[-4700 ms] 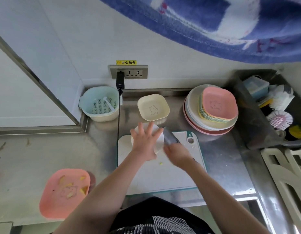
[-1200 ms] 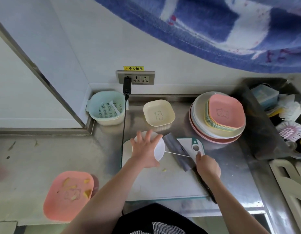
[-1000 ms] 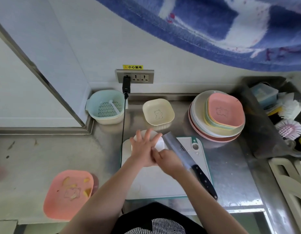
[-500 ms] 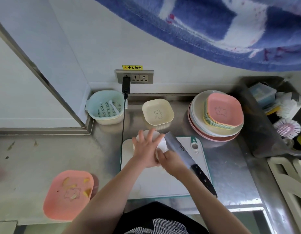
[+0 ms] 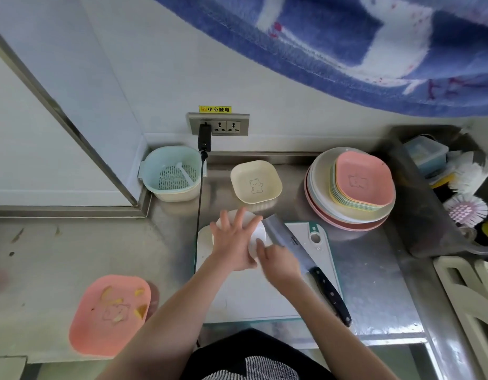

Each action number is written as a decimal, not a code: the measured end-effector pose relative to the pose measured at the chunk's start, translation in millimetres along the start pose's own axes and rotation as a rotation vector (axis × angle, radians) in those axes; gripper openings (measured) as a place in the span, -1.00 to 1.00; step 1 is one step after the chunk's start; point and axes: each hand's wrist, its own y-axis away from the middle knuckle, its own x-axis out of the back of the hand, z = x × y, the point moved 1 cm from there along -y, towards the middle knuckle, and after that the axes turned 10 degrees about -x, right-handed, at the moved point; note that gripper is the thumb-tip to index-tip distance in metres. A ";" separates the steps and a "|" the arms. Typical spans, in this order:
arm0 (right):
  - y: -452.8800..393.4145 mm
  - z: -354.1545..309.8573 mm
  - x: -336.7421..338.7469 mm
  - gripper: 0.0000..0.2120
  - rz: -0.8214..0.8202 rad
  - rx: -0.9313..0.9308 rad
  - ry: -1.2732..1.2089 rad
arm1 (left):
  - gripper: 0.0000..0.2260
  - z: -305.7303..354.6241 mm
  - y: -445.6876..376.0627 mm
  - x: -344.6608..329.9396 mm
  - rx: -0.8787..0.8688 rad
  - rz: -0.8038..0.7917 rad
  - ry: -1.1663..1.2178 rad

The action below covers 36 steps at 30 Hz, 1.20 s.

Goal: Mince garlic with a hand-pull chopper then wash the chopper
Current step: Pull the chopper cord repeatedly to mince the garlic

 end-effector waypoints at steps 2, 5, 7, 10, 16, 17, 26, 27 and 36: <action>-6.7 26.5 10.1 -0.43 0.030 -0.143 0.032 | -0.05 -0.9 2.5 -1.1 -0.024 -0.006 -0.021; -9.7 90.9 33.0 -0.44 0.078 -0.472 -0.038 | -0.05 -2.0 1.5 1.9 -0.017 0.000 -0.010; -9.9 104.0 39.8 -0.42 0.098 -0.554 -0.064 | -0.05 -1.0 -0.7 2.9 -0.017 -0.003 -0.019; -10.9 58.4 28.6 -0.45 0.037 -0.284 -0.064 | -0.06 -0.5 -3.4 1.8 -0.015 -0.013 -0.009; -14.9 25.7 19.0 -0.46 -0.013 -0.048 0.035 | -0.04 -0.2 0.9 -1.4 -0.008 -0.027 0.010; -17.6 46.7 24.6 -0.44 0.012 -0.153 0.032 | -0.03 -0.7 0.9 -1.1 -0.004 -0.032 0.018; -3.0 9.5 20.3 -0.45 -0.038 0.015 -0.030 | -0.07 -2.8 -3.7 -3.4 0.002 -0.018 0.010; 1.6 -4.9 18.3 -0.45 -0.054 0.098 -0.009 | -0.08 -3.8 -2.8 -4.5 0.001 -0.008 0.015; -7.2 85.8 37.5 -0.48 0.058 -0.412 0.026 | -0.02 -4.0 -3.0 -1.6 0.000 -0.027 0.026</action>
